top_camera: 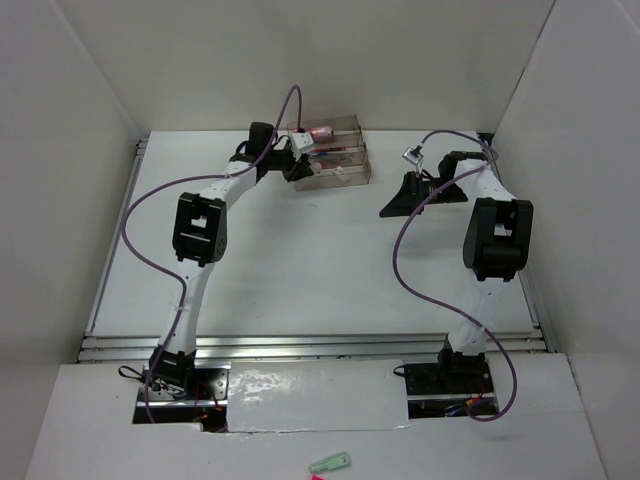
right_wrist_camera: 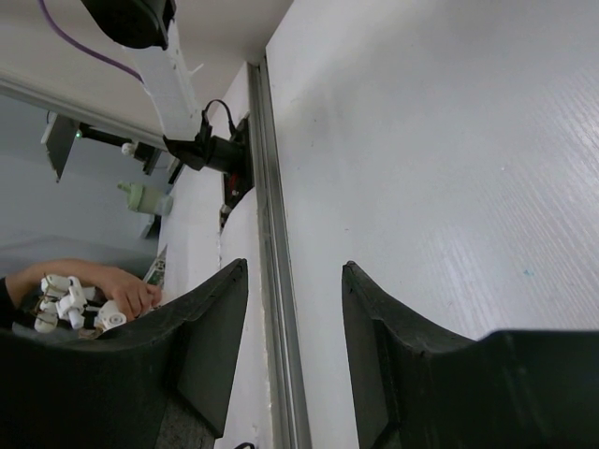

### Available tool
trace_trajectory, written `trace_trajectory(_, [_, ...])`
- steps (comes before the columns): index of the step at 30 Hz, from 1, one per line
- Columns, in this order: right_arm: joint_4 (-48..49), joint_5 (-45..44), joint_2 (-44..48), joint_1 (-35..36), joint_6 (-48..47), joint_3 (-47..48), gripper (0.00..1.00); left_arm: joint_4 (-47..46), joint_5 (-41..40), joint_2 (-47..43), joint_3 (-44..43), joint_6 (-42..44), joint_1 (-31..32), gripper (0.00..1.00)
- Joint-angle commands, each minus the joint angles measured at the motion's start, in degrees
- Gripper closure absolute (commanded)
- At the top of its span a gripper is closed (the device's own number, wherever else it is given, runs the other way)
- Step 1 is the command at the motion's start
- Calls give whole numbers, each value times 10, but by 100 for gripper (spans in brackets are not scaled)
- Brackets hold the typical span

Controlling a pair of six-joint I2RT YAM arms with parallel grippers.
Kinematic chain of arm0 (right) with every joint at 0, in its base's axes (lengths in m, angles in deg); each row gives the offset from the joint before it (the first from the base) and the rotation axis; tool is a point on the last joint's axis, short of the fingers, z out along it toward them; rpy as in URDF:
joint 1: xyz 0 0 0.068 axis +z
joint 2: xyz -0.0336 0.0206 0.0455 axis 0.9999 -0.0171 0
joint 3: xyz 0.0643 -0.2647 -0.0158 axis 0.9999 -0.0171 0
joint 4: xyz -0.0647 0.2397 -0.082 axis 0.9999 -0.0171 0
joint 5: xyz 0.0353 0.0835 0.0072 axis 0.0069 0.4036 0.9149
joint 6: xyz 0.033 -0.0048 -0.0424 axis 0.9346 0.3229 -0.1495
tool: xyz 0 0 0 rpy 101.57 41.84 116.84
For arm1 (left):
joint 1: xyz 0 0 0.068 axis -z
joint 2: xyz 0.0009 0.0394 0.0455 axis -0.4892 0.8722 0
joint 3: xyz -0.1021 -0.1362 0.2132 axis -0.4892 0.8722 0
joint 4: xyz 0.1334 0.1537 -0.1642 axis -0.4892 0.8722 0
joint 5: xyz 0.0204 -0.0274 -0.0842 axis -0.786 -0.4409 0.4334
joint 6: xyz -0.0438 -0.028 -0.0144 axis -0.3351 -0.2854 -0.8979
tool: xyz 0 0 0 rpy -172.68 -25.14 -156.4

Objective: Sort the stationery into containers
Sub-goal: Place the stapler in the storage box, then reset both arms

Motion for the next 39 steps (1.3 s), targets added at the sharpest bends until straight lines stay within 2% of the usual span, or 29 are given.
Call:
trace_trajectory(1, [-64, 12, -4, 8, -8, 6, 48, -21, 11, 6, -20, -4, -3, 62])
trace_trajectory(7, [-64, 9, 5, 8, -8, 11, 45, -46, 2, -8, -21, -19, -3, 45])
trace_trajectory(12, [-64, 1, 18, 8, -2, 24, 43, -83, -11, -29, -48, -33, -2, 45])
trace_trajectory(17, [-39, -34, 49, -6, 49, 61, 43, -165, -12, -95, -54, -109, -12, 48])
trace_trajectory(19, [57, -99, 77, -14, 170, 63, 44, -171, -23, -144, -45, -135, -16, 49])
trace_trajectory(20, [144, -134, 119, -14, 255, 48, 44, -159, -29, -163, -37, -154, -16, 49])
trace_trajectory(21, [187, -175, 143, -12, 290, 37, 43, -138, -41, -179, -36, -162, -16, 49])
trace_trajectory(22, [219, -271, 193, -5, 314, 29, 43, -103, -82, -216, -41, -168, -16, 49])
trace_trajectory(23, [263, -319, 213, -1, 328, 15, 41, -65, -103, -231, -45, -177, -15, 46])
trace_trajectory(24, [270, -360, 230, 1, 333, 14, 40, 29, -121, -248, -45, -184, -14, 41])
trace_trajectory(25, [270, -417, 257, 3, 330, 15, 39, 72, -155, -285, -38, -186, -16, 30])
trace_trajectory(26, [269, -445, 270, -1, 329, 12, 37, 109, -166, -308, 0, -193, -21, 20])
trace_trajectory(28, [274, -505, 310, -6, 335, -23, 35, 186, -179, -382, 64, -209, -39, 11])
trace_trajectory(29, [284, -518, 329, -18, 334, -43, 27, 202, -181, -410, 149, -210, -46, 9])
trace_trajectory(30, [289, -533, 368, -22, 325, -63, 24, 217, -180, -468, 195, -210, -64, 8])
trace_trajectory(31, [295, -565, 389, -23, 317, -115, 14, 217, -206, -496, 247, -213, -69, 5])
trace_trajectory(32, [315, -586, 412, -24, 309, -144, 11, 211, -239, -526, 347, -223, -73, 4])
trace_trajectory(33, [325, -605, 457, -24, 290, -174, 10, 193, -270, -585, 392, -236, -78, 3])
trace_trajectory(34, [342, -633, 479, -24, 280, -237, 0, 182, -322, -613, 480, -246, -83, 3])
trace_trajectory(39, [392, -705, 625, -23, 240, -413, 0, 144, -379, -793, 677, -232, -118, 2])
